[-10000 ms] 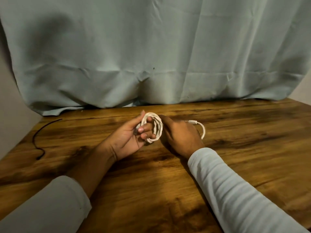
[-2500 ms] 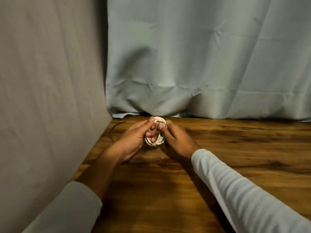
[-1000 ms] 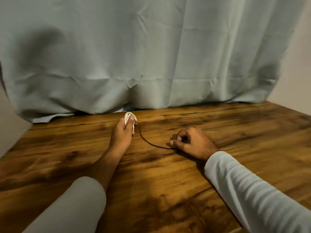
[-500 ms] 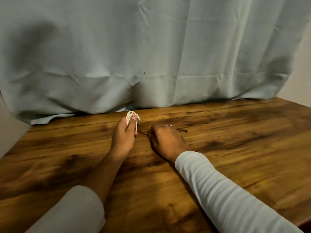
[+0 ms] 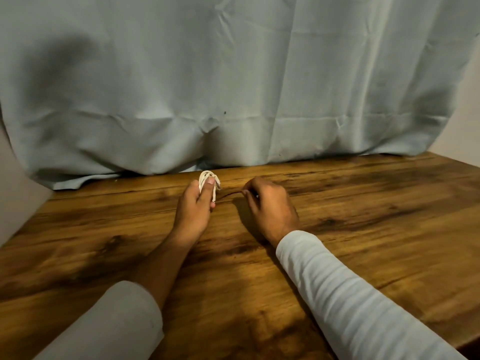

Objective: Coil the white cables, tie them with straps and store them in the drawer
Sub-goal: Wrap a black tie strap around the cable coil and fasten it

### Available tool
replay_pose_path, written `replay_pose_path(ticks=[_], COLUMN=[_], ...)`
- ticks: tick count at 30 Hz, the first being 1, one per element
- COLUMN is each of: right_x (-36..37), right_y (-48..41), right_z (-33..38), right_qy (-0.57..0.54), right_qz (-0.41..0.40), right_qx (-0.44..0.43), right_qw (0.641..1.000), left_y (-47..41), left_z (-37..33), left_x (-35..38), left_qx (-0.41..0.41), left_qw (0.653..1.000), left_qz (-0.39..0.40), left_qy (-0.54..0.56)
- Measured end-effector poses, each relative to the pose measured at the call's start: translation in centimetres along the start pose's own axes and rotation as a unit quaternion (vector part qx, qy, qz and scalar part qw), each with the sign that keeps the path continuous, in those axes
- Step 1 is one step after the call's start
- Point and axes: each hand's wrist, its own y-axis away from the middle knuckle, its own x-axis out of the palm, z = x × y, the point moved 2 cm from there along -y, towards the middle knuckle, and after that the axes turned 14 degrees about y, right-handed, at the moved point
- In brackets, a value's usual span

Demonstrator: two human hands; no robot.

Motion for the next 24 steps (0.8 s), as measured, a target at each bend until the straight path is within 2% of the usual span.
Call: replay_pose_path(ticks=[5,7,10,14,19,24], right_x=[0.3,0.5,1.0,1.1,1.1,0.4], right_y=[-0.3,-0.4,-0.4,-0.3,0.4,0.0], right_z=[-0.9,-1.1,-0.9,-0.6,0.8,0.4], right_qy=[-0.099,-0.121,-0.15,-0.165,-0.307,-0.348], right_qz=[-0.028,-0.003,0.046,0.068,0.145,0.152], right_qx=[0.082,0.112,0.151,0.178,0.175,0.176], right_qw=[0.991,0.986,0.976,0.968,0.924,0.908], left_y=[0.3,0.3,0.1,0.2,0.9,0.6], left_z=[-0.3,-0.4,-0.5,-0.8,-0.9,-1.4], left_x=[0.4,0.5,0.3,0.4,1.8,1.3], left_qx=[0.005,0.008,0.003,0.016,0.022,0.005], left_qw=[0.998,0.997,0.995,0.994,0.996,0.994], left_qz=[0.046,0.054,0.021,0.017,0.05,-0.033], left_qy=[0.033,0.055,0.094,0.109,0.069,0.099])
